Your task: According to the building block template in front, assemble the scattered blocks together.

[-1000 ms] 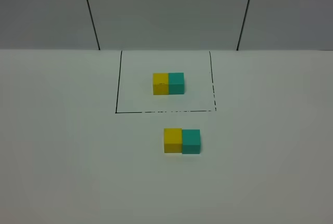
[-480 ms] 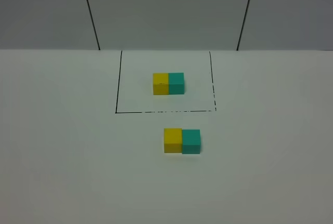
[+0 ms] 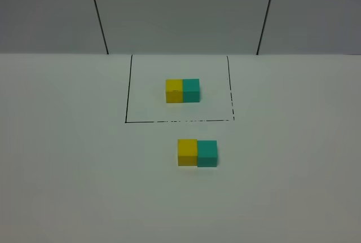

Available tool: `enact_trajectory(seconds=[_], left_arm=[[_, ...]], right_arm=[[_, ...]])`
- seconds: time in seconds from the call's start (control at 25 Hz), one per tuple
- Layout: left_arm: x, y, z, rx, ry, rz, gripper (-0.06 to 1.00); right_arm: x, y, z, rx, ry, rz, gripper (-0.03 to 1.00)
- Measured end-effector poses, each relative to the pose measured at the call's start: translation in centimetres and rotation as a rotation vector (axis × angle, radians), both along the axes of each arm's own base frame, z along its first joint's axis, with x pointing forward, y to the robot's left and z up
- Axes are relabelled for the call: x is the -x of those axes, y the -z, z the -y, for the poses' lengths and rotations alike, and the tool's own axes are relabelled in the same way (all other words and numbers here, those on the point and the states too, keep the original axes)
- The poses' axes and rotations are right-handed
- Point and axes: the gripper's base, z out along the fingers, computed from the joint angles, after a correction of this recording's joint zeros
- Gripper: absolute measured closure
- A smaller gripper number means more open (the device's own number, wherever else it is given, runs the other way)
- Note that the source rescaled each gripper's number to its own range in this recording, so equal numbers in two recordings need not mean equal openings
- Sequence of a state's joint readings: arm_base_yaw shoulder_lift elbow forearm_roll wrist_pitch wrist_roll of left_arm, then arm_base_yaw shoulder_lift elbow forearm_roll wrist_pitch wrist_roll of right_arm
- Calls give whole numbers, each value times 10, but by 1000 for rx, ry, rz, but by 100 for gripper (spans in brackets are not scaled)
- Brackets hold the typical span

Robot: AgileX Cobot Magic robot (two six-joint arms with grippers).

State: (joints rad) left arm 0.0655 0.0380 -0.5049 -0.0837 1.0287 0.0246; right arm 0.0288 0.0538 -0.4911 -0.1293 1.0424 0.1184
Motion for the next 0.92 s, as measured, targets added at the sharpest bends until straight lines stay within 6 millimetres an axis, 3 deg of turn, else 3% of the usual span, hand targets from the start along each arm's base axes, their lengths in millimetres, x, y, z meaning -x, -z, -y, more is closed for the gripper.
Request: enact_trajectory(seconds=[0.92], left_arm=[[0,0,0,0,0,0,47]], right_arm=[[0,0,0,1,2,0,29]])
